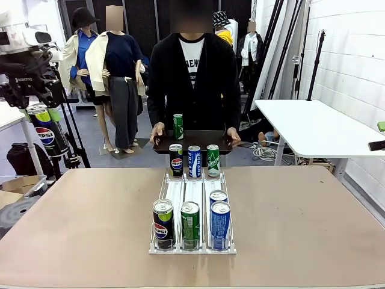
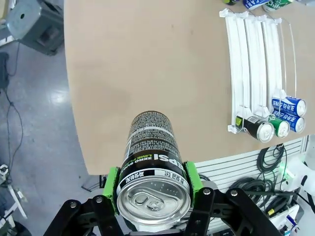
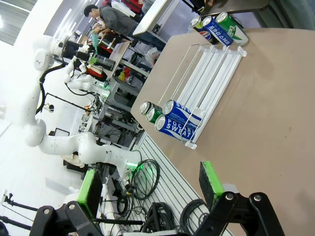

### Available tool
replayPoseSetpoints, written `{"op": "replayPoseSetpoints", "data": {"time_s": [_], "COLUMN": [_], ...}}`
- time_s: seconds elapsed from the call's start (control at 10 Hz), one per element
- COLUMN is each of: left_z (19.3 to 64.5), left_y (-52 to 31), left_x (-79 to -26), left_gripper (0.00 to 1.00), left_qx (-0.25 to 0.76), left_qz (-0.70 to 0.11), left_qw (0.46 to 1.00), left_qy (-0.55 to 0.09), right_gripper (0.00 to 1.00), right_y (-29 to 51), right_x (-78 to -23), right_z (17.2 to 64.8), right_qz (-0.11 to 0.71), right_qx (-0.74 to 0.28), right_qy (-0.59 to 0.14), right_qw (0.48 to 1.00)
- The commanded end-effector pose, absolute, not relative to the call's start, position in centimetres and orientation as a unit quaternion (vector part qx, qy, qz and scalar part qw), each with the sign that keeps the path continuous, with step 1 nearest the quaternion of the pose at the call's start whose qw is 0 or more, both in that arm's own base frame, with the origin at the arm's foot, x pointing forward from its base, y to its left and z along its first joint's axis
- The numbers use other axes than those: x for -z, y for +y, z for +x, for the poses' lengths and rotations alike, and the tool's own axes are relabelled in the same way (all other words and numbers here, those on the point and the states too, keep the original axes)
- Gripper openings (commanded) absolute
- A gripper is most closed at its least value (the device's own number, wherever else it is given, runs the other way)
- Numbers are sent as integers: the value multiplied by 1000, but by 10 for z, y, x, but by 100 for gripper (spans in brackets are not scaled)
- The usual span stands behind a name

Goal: Retrieve and hand over the desired beverage to the person.
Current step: Pick up another can of the same type that the person held from the Automatic Can Dispenser, then place the picked can on the Handle tray extended by the person.

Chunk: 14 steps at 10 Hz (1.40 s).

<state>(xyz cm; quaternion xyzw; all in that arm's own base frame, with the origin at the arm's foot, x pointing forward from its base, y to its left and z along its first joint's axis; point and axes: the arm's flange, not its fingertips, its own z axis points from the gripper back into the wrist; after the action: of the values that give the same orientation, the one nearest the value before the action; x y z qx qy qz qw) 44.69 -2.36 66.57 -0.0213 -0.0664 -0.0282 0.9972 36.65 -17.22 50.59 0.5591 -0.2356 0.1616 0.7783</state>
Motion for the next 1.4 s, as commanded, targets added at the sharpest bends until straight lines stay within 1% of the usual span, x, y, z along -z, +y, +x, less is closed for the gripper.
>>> {"op": "replayPoseSetpoints", "data": {"time_s": [0.0, 1.3], "left_z": [442, 442], "left_y": [-27, -27], "left_x": [-670, -670], "left_gripper": [0, 0], "left_qx": [30, 30], "left_qz": [-15, -15], "left_qw": [997, 997], "left_qy": [-68, -68], "right_gripper": [100, 100], "right_y": [-170, -170], "right_x": [-504, -504], "right_z": [365, 365], "right_qz": [556, 556], "right_qx": [-159, -159], "right_qy": [-241, -241], "right_qw": [780, 780]}}
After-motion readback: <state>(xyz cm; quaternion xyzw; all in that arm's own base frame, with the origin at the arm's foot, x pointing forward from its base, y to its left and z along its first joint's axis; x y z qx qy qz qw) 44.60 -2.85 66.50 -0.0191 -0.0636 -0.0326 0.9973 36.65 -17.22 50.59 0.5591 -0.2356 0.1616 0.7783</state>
